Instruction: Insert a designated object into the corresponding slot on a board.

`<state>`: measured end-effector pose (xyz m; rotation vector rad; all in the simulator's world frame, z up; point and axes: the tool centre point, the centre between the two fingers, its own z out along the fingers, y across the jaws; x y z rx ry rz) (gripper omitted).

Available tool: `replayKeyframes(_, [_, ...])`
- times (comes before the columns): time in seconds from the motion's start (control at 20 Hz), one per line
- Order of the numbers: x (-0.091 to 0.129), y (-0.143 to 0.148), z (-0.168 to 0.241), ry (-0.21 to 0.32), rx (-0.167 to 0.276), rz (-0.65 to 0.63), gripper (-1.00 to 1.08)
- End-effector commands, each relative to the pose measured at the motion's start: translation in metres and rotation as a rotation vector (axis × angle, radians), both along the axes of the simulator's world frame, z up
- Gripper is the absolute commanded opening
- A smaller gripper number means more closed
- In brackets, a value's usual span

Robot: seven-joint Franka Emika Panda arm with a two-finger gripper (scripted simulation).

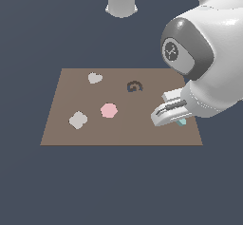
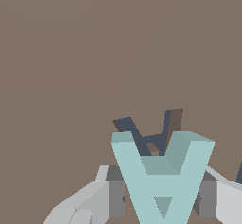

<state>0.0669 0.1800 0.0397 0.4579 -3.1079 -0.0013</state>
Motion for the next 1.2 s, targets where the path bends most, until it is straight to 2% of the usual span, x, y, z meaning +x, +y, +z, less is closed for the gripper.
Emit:
replayKeyframes(0.0, [-0.004,0.001,0.000,0.000,0.000,0.057,-1.00])
replayKeyframes(0.45, [-0.011,0.002,0.000,0.000,0.000,0.168,-1.00])
replayKeyframes(1.15, [-0.011,0.001,-0.010,-0.002,-0.001,0.170,-1.00])
